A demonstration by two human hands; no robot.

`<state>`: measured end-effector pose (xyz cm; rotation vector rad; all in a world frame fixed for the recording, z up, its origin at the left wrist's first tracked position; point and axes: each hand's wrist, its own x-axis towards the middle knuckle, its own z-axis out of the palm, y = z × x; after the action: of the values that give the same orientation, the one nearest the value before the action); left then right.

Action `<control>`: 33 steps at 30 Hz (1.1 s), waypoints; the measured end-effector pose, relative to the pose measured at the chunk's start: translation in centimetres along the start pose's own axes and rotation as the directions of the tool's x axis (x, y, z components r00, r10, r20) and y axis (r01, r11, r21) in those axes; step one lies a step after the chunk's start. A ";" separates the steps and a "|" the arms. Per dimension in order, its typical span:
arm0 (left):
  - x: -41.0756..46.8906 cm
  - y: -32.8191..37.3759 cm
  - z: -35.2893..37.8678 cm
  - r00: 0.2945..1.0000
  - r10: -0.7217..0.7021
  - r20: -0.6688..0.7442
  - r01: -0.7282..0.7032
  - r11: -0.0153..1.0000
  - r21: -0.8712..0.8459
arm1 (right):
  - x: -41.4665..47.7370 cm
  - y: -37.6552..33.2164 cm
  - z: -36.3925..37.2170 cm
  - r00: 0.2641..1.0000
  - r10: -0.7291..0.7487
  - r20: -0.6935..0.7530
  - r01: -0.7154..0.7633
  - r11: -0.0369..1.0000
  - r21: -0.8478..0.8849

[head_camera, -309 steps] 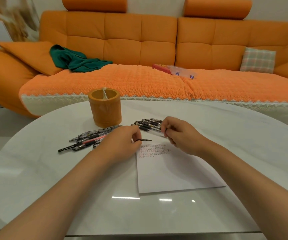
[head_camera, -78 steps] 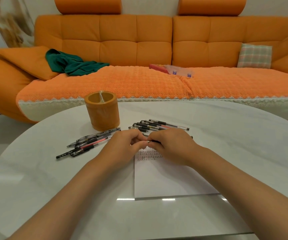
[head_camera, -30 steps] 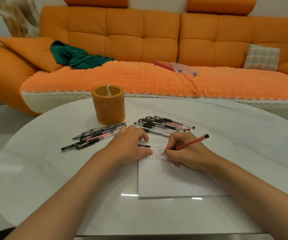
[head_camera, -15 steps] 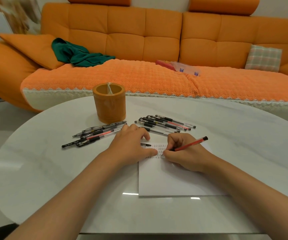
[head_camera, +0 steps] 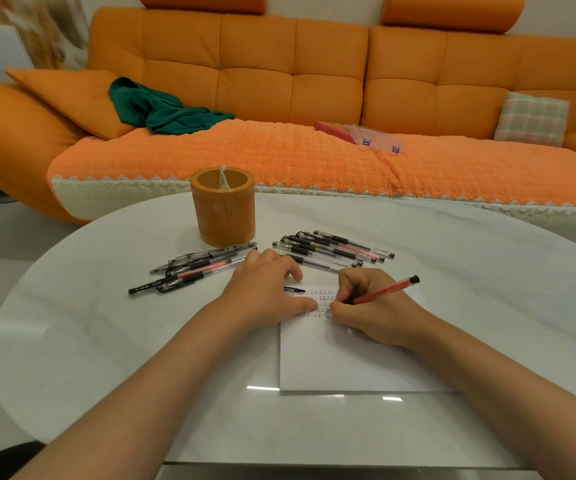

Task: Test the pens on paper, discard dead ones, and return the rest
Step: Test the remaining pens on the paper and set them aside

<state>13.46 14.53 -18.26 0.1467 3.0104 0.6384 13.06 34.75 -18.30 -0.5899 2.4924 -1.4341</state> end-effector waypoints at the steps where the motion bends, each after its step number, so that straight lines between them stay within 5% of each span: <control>1: 0.0 0.0 0.0 1.000 0.000 0.001 0.000 1.000 0.002 | 0.0 0.0 0.0 1.000 -0.005 -0.001 0.005 1.000 -0.007; 33: 0.1 0.1 0.0 1.000 -0.008 0.001 0.008 1.000 -0.003 | 0.0 0.1 0.0 0.999 -0.002 0.049 0.002 1.000 0.012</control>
<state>13.40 14.60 -18.26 0.1346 3.0074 0.6425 13.07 34.78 -18.43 -0.6182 2.4448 -1.4161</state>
